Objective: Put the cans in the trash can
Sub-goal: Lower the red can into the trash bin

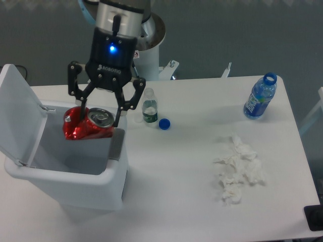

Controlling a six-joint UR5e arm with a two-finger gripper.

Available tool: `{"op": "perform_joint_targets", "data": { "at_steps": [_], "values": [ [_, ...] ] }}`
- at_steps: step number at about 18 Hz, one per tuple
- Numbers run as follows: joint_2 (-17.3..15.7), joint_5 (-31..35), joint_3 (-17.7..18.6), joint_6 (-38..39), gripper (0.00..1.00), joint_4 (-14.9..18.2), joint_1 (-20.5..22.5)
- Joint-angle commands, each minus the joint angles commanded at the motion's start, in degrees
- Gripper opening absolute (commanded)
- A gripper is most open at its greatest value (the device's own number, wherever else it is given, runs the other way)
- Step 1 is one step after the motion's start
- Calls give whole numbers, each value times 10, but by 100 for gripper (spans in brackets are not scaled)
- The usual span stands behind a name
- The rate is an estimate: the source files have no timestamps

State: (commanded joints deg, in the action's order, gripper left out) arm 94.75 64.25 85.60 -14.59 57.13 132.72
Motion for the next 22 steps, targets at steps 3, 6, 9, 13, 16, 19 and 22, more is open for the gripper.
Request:
{"op": "perform_joint_targets", "data": {
  "at_steps": [3,6,9,13,16,19,22],
  "values": [
    [5,0,1,0,61,-6,0],
    [9,1,6,-3,61,-8,-3],
    [10,1,14,-5,61,-9,-9],
    [9,1,22,-5,61,-9,-26],
    [11,2,22,-5,61,-10,-30],
    [11,2,22,-5,61,-10,-30],
    [16,3,22,-5,61,-11,-31]
  ]
}}
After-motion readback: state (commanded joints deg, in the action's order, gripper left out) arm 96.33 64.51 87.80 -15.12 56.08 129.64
